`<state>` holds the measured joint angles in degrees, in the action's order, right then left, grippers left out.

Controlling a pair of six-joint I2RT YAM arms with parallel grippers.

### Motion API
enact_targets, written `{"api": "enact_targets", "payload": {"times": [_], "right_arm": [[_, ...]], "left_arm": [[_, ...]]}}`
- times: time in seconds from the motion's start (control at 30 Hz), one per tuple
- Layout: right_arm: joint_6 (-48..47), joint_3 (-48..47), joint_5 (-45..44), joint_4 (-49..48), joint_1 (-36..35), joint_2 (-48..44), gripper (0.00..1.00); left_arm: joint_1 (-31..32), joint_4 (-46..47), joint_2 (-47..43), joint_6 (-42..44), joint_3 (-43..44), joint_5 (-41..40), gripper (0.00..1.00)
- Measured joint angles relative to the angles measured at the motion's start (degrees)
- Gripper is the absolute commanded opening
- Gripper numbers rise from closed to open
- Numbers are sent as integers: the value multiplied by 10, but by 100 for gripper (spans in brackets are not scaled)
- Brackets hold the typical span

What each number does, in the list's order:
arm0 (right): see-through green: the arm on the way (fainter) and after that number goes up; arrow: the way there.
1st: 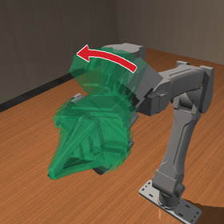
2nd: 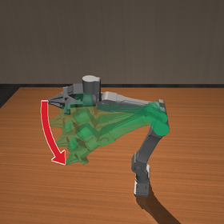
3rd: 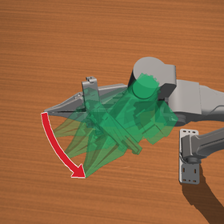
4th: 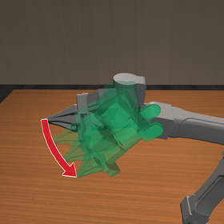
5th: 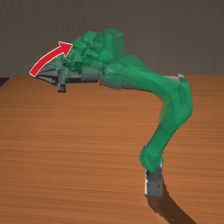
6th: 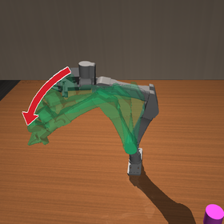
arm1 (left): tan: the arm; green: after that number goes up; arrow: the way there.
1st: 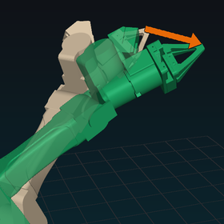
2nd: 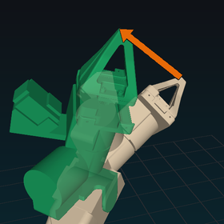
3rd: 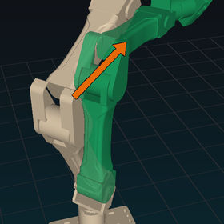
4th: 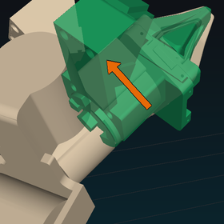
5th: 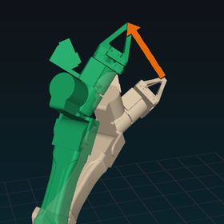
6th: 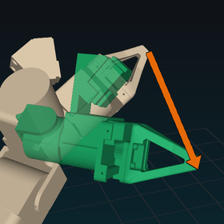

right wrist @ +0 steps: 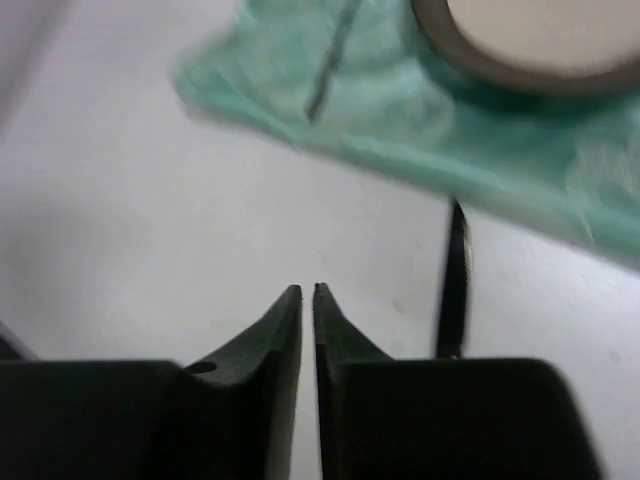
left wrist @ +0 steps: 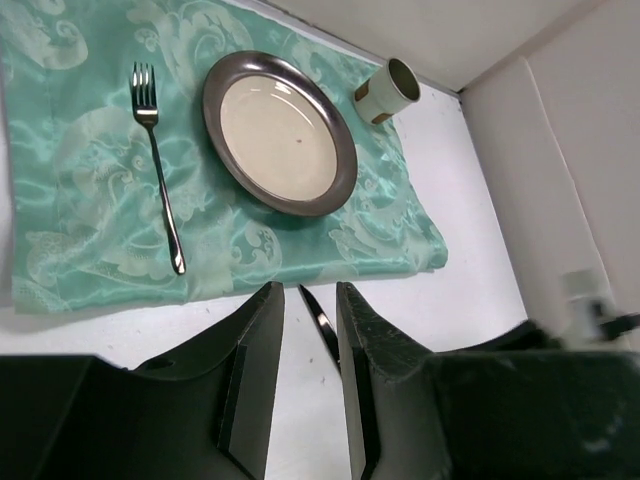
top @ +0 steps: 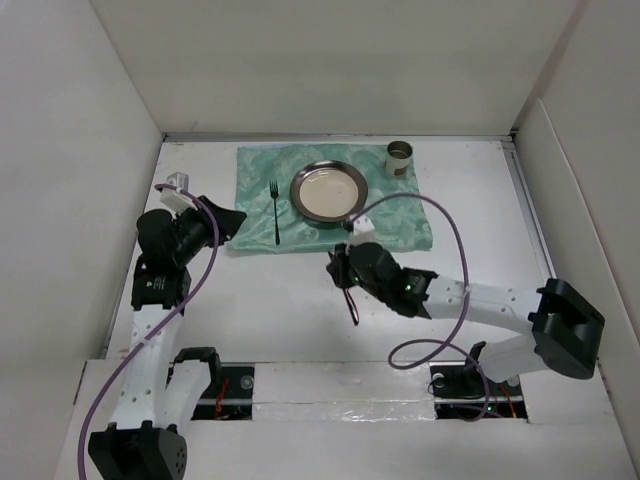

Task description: Set the dinner table for one person

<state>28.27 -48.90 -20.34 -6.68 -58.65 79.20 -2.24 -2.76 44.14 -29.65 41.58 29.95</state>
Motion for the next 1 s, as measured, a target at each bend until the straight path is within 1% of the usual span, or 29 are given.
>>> {"api": "enact_targets", "payload": {"times": [0.1,0.17,0.2,0.37,0.63,0.7,0.77,0.93,1.0], "right_arm": [[7,98,6,36,-11,-6,45],[15,128,4,67,-24,-7,50],[21,131,1,78,-33,-7,51],[47,114,-34,102,-55,2,50],[66,66,-92,127,-59,110,49],[66,50,-99,130,-59,126,41],[66,27,-109,136,-59,146,37],[67,6,-117,137,-59,167,38],[69,7,-116,134,-59,167,42]], "left_arm": [[0,5,8,0,-2,7,25],[0,9,11,-1,-8,11,25],[0,9,12,-2,-10,12,25],[0,9,13,-2,-12,11,26],[0,11,10,-2,-14,10,26],[0,12,10,-2,-14,10,26],[0,13,10,-3,-15,10,26],[0,13,10,-3,-15,10,26],[0,13,10,-3,-15,10,26]]}}
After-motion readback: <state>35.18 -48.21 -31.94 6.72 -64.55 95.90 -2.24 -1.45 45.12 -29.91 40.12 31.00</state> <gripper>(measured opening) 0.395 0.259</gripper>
